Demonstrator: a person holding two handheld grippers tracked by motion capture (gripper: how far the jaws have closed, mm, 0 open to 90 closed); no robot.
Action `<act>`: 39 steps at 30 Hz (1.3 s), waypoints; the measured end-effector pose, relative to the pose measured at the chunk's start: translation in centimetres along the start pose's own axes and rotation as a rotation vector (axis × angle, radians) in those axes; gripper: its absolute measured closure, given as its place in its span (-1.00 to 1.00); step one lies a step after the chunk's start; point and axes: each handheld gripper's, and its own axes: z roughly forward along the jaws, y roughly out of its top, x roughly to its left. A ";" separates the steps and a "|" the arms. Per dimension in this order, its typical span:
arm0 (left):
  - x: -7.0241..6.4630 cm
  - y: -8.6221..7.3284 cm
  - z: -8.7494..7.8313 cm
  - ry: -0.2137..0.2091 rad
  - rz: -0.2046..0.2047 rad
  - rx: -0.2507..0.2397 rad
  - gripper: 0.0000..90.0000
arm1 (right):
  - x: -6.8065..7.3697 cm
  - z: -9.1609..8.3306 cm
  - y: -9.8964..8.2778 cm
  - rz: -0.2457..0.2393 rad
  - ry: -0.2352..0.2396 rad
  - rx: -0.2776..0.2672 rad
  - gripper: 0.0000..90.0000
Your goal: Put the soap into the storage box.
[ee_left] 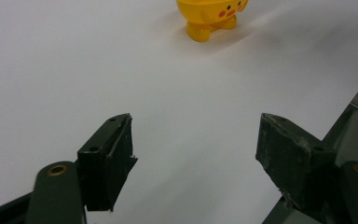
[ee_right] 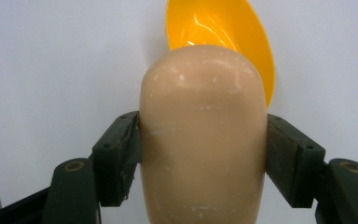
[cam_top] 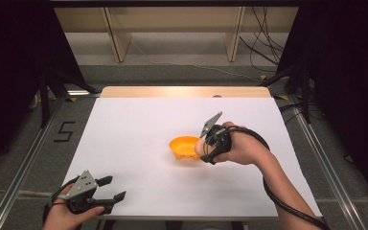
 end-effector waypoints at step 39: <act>0.0 0.0 0.0 0.004 0.000 -0.004 -0.40 | -0.9 0.7 1.4 -0.001 -0.025 -0.082 -0.24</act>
